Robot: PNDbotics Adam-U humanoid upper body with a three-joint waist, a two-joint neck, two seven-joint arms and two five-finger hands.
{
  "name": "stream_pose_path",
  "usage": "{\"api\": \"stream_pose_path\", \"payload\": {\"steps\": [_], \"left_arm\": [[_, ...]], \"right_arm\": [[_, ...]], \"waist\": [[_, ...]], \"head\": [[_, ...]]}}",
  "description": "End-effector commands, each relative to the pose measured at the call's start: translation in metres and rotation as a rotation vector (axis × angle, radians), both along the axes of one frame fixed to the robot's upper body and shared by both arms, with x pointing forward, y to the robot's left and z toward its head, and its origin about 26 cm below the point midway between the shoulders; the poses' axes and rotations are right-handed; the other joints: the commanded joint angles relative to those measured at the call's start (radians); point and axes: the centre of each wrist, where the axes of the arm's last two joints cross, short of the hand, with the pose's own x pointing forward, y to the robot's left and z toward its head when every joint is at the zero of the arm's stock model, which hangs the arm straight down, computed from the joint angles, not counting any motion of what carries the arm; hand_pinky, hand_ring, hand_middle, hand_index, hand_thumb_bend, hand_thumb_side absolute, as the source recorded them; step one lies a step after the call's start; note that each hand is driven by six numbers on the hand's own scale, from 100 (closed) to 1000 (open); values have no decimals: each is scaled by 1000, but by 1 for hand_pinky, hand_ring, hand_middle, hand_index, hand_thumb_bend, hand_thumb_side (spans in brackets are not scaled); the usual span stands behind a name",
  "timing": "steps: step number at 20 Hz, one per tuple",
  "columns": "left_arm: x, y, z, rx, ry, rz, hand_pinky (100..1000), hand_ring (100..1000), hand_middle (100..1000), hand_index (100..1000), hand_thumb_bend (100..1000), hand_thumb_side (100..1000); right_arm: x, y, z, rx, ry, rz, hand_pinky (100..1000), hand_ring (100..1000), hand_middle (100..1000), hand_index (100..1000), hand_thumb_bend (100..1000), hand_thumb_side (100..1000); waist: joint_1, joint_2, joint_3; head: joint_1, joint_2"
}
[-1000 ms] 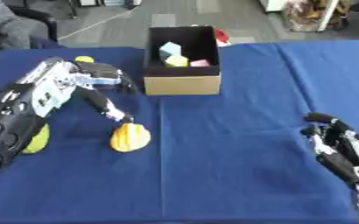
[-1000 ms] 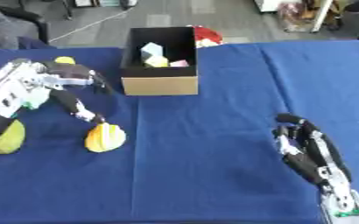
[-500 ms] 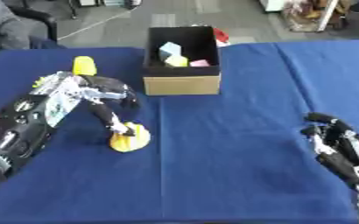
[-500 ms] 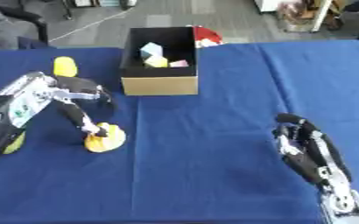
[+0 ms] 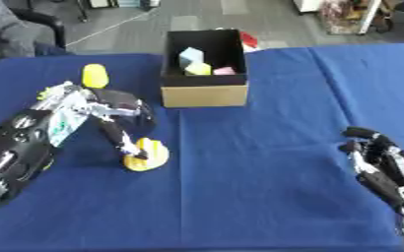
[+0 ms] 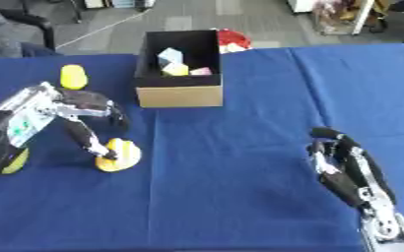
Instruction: Pick up objects on the table and place them in the box.
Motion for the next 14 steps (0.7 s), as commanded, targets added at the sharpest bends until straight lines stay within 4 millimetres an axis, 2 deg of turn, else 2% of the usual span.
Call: {"api": "stream_pose_path", "payload": {"steps": [1,4,8,9,10,13,14], "left_arm": [[1,8,14,320,147,-327,798,665,671,855,564,711],[0,7,12,336,147,-332,777,632,632,827,512,593],[-1,8,9,283,156,-304,727,560,546,750,366,316],[-1,9,10,259,157,-290,720,552,536,742,343,315],[-1,9,12,228,154,-273,692,517,498,706,252,305],[-2,12,31,114,121,-216,649,458,427,643,100,281],[-3,13,41,63,100,-198,648,455,424,641,100,278]], "right_arm": [[2,-4,8,-22,-26,4,758,665,744,802,100,371],[2,-4,8,-22,-26,5,758,665,744,802,100,371],[2,-4,8,-22,-26,3,758,665,744,802,100,369],[2,-4,8,-21,-26,2,758,665,744,802,100,369],[2,-4,8,-21,-26,1,758,665,744,802,100,370],[2,-5,8,-20,-26,-2,758,665,743,802,100,370],[2,-5,8,-20,-25,-5,758,665,743,802,100,370]], "waist": [[14,-25,0],[14,-25,-1],[13,-24,-1],[13,-24,-1],[12,-24,-1],[12,-24,1],[11,-25,1]], "head": [[-3,4],[-3,4],[-4,4],[-4,4],[-4,4],[-8,4],[-9,4]]}}
